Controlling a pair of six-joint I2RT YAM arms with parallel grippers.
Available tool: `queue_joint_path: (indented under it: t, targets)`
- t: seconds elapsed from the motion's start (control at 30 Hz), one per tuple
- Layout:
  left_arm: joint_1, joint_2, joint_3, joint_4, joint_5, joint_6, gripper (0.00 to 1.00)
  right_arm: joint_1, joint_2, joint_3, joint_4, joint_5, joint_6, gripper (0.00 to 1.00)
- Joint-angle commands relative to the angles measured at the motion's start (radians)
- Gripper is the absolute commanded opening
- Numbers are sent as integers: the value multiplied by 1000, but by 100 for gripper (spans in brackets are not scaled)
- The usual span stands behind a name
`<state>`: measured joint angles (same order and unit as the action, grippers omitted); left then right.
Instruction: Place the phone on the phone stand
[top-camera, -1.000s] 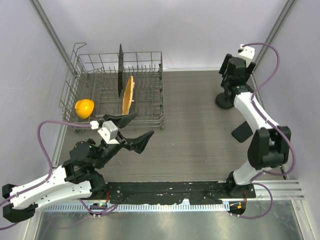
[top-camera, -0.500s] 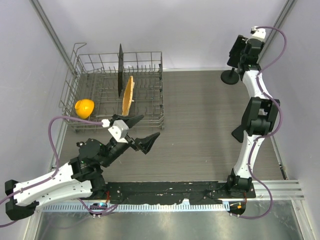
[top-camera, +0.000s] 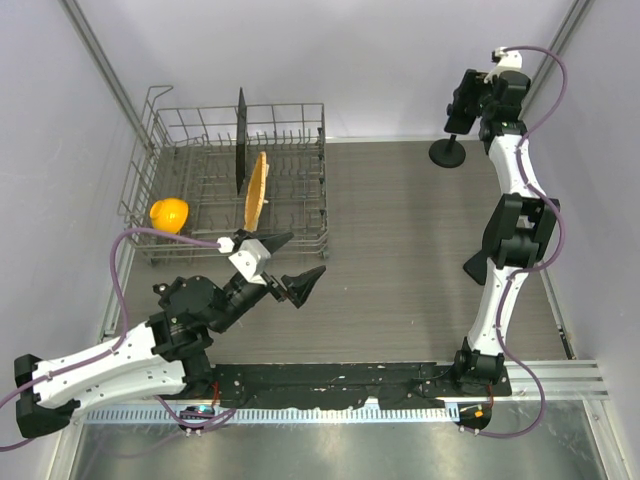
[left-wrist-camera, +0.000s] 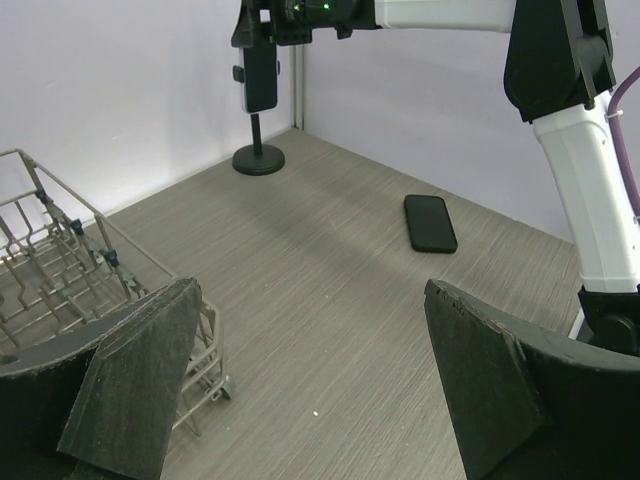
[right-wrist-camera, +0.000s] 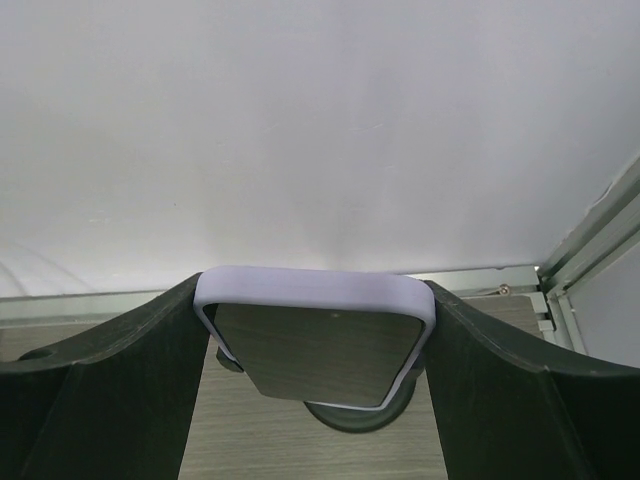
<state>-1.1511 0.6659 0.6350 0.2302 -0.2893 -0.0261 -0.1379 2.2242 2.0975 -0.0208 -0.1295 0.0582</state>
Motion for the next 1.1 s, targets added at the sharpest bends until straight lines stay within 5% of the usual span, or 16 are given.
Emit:
queue_joint_path:
  t: [0.0, 0.33, 0.43, 0.47, 0.57, 0.63, 0.93, 1.07]
  targets:
    - [-2, -14, 0, 60, -10, -8, 97, 29, -23, -17, -31, 77, -108, 0]
    - [-2, 0, -1, 57, -8, 3, 96, 52, -57, -133, 62, 125, -156, 0]
    - [-2, 1, -1, 54, -20, 14, 96, 49, -54, -125, 58, 125, -143, 8]
    - [-2, 1, -1, 54, -21, 15, 96, 47, -55, -126, 64, 125, -130, 15]
    - [-2, 0, 0, 50, -22, 22, 96, 43, -58, -120, 50, 125, -98, 70]
    - [-2, -3, 0, 49, -22, 22, 96, 44, -81, -117, 32, 125, -80, 83]
    - [-2, -6, 14, 28, -1, 48, 97, 44, -150, 1, -175, 169, -52, 85]
    - [-2, -8, 20, 20, 22, 48, 97, 37, -190, -63, -113, 143, -86, 85]
